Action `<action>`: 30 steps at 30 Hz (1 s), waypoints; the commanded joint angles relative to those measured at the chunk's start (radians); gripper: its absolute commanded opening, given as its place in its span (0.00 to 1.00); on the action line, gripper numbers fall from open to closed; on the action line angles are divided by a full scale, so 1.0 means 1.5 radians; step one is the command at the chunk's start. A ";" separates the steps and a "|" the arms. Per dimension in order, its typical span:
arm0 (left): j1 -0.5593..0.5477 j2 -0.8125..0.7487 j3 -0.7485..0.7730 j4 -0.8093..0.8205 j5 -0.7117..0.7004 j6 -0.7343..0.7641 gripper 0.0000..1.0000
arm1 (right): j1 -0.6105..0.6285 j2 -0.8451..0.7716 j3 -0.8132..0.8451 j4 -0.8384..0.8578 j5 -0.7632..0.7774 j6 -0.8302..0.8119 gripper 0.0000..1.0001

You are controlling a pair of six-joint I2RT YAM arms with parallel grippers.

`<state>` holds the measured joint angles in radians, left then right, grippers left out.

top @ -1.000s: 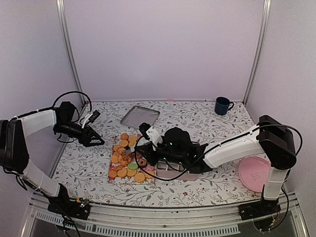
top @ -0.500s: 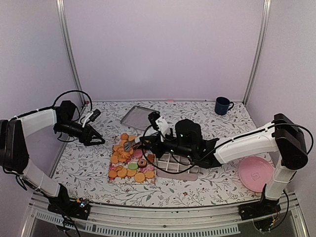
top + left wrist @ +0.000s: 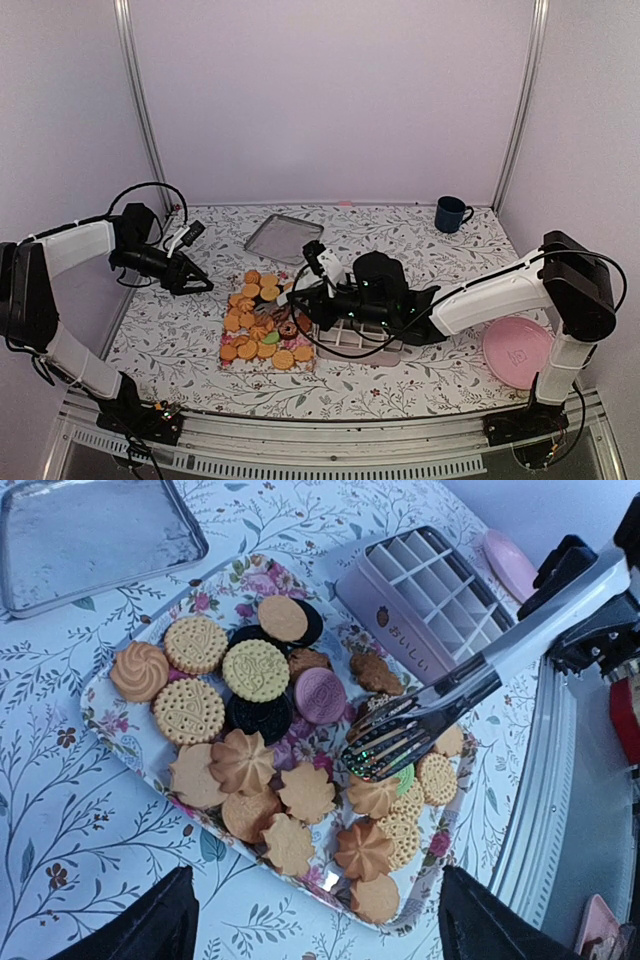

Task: Pack the cookies
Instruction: Pick up the fake cookies from the plate.

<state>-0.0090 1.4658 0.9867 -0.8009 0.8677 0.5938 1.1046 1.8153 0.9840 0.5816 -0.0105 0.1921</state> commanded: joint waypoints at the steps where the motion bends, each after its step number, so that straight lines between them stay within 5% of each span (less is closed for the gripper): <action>1: -0.007 -0.006 0.011 0.005 0.009 -0.002 0.83 | -0.001 0.000 -0.010 -0.002 -0.016 0.014 0.18; 10: -0.010 -0.003 0.010 0.004 0.010 -0.001 0.83 | -0.003 -0.021 -0.011 -0.007 -0.001 0.015 0.30; 20: -0.010 -0.004 0.007 0.004 0.010 0.003 0.82 | -0.016 -0.034 -0.019 -0.005 0.001 0.038 0.26; 30: -0.010 0.000 0.006 0.004 0.014 0.004 0.82 | -0.031 -0.025 -0.015 0.004 -0.025 0.067 0.34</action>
<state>-0.0132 1.4658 0.9867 -0.8005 0.8688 0.5938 1.0691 1.8053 0.9672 0.5720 -0.0288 0.2665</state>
